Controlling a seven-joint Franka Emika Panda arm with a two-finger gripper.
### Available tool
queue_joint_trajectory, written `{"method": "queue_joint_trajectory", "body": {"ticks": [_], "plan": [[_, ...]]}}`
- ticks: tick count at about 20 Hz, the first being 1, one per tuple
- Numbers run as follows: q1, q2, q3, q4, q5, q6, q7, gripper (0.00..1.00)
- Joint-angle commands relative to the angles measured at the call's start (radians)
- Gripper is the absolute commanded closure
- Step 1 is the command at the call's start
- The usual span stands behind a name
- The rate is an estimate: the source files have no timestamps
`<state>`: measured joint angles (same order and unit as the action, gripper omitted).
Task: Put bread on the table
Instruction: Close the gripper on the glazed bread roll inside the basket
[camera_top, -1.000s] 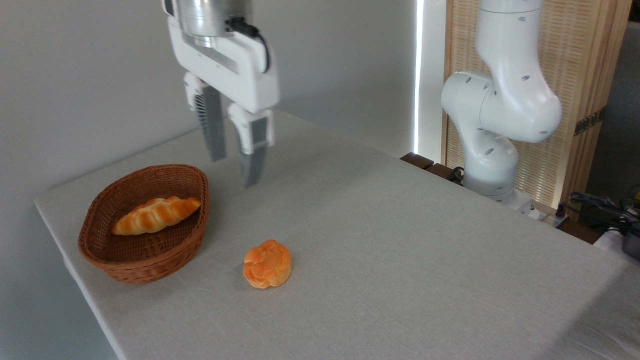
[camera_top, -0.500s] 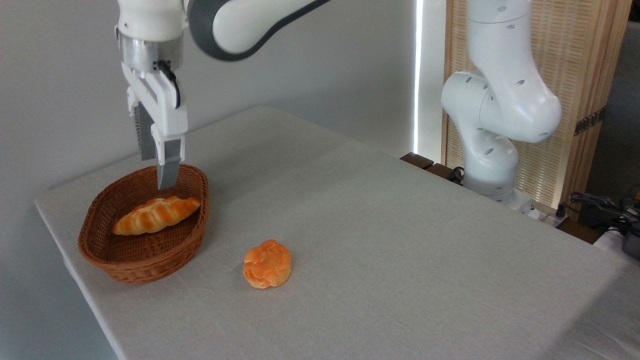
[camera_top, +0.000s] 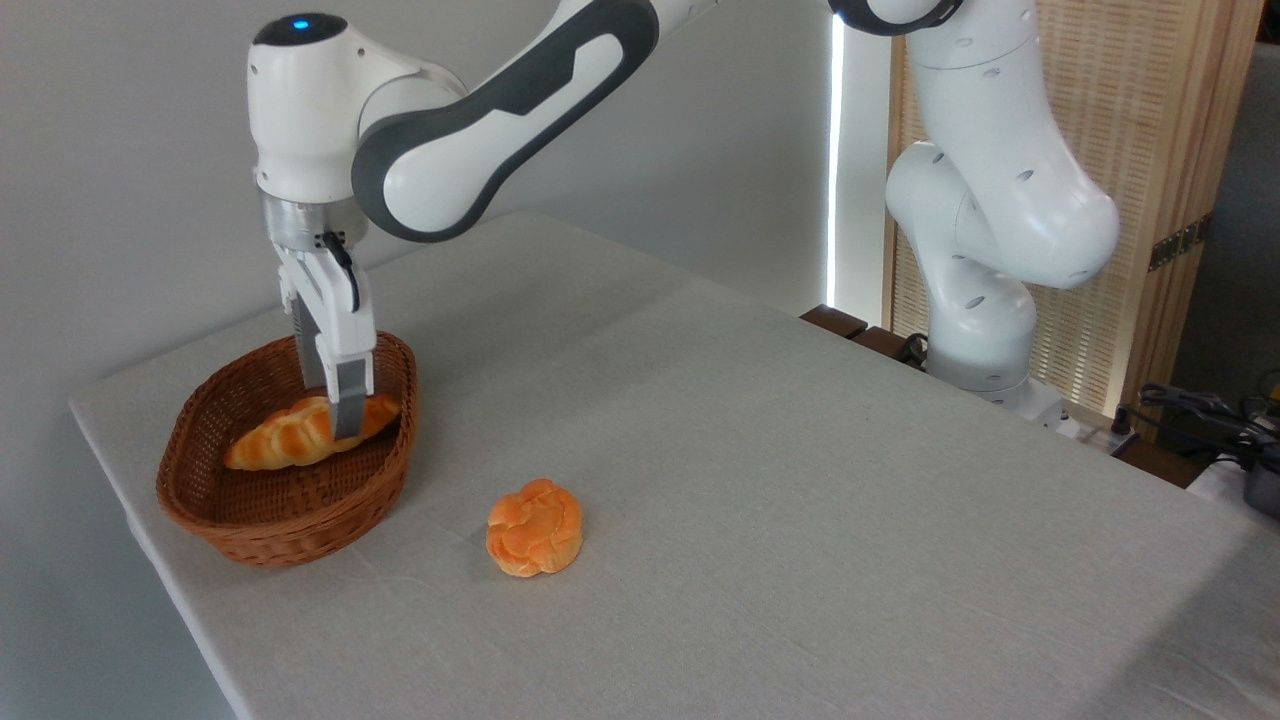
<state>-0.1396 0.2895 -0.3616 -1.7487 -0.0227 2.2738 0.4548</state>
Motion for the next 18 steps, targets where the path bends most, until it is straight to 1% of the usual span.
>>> {"method": "queue_joint_trajectory", "body": {"ticks": [1,2,4,9,12,14,16,18], "plan": [[-0.014,0.019,-0.005,-0.026,0.032,0.067,-0.044,0.00],[-0.014,0.031,-0.017,-0.028,0.030,0.085,-0.054,0.00],[-0.014,0.048,-0.022,-0.028,0.032,0.131,-0.082,0.00],[-0.014,0.074,-0.026,-0.026,0.035,0.151,-0.090,0.00],[-0.014,0.088,-0.036,-0.026,0.032,0.202,-0.097,0.01],[-0.014,0.088,-0.036,-0.026,0.032,0.229,-0.134,0.02],[-0.012,0.089,-0.036,-0.026,0.032,0.254,-0.149,0.19],[-0.012,0.091,-0.036,-0.026,0.033,0.265,-0.148,0.43]]}}
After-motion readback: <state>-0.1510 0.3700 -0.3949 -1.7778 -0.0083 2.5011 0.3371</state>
